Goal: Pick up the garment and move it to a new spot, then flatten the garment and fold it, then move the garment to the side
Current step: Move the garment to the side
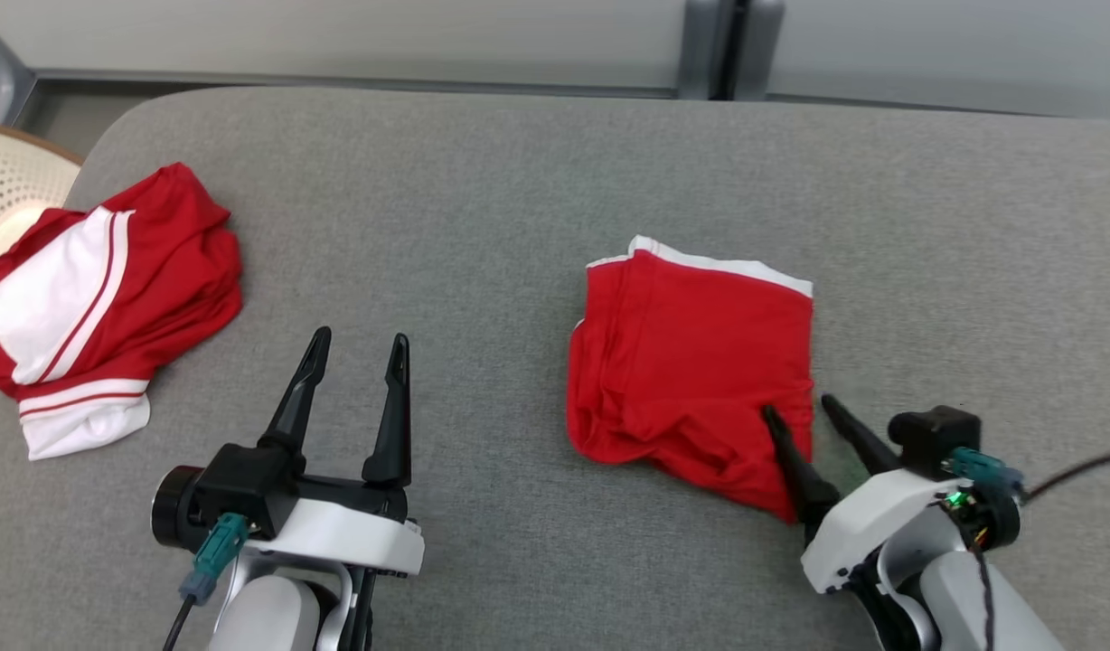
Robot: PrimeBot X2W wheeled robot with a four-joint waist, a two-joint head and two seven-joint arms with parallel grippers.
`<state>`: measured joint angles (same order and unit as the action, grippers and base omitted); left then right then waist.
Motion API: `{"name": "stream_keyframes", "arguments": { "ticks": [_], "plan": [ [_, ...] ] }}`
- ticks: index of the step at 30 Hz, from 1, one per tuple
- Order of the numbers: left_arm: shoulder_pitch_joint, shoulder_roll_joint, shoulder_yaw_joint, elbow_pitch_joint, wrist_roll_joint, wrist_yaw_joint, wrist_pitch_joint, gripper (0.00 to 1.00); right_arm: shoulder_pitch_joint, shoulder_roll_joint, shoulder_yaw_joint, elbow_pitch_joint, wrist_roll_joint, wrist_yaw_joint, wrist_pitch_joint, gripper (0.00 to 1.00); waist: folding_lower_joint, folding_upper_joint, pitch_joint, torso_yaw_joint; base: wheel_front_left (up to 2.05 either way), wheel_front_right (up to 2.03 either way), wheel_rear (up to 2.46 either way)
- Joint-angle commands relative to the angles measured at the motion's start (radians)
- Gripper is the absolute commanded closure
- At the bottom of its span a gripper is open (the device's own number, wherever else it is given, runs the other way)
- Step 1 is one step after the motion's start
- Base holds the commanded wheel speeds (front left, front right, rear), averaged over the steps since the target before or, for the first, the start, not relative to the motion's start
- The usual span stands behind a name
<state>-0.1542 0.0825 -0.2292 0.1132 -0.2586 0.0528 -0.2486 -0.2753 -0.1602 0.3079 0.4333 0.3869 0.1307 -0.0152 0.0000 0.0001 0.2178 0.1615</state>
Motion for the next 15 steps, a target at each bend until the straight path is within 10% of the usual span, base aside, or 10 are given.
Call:
{"name": "stream_keyframes", "arguments": {
  "ticks": [1, 7, 8, 11, 15],
  "plan": [
    [-0.022, 0.002, 0.001, 0.007, -0.007, -0.004, -0.008, 0.00, -0.015, 0.000, 0.007, 0.046, 0.011, 0.000, 0.012, 0.00, 0.0000, -0.0001, 0.025, 0.023, 0.00, 0.00, 0.00],
    [-0.046, -0.005, 0.004, 0.031, -0.004, -0.009, -0.016, 0.00, -0.025, 0.041, 0.095, 0.188, 0.057, 0.000, 0.041, 0.04, 0.0000, -0.0001, 0.035, 0.025, 0.00, 0.00, 0.00],
    [-0.046, -0.006, 0.005, 0.033, -0.003, -0.010, -0.016, 0.00, -0.026, 0.041, 0.105, 0.197, 0.064, 0.000, 0.034, 0.42, 0.0000, -0.0001, 0.035, 0.023, 0.00, 0.00, 0.00],
    [-0.051, -0.006, 0.010, 0.038, 0.000, -0.014, -0.017, 0.00, -0.033, 0.033, 0.127, 0.216, 0.082, 0.001, 0.021, 0.96, 0.0000, -0.0001, 0.035, 0.018, 0.00, 0.00, 0.00],
    [-0.055, -0.008, 0.015, 0.033, 0.008, -0.018, -0.017, 0.00, -0.058, 0.006, 0.141, 0.217, 0.097, -0.001, -0.015, 1.00, 0.0000, -0.0001, 0.034, 0.013, 0.00, 0.00, 0.00]
  ]
}}
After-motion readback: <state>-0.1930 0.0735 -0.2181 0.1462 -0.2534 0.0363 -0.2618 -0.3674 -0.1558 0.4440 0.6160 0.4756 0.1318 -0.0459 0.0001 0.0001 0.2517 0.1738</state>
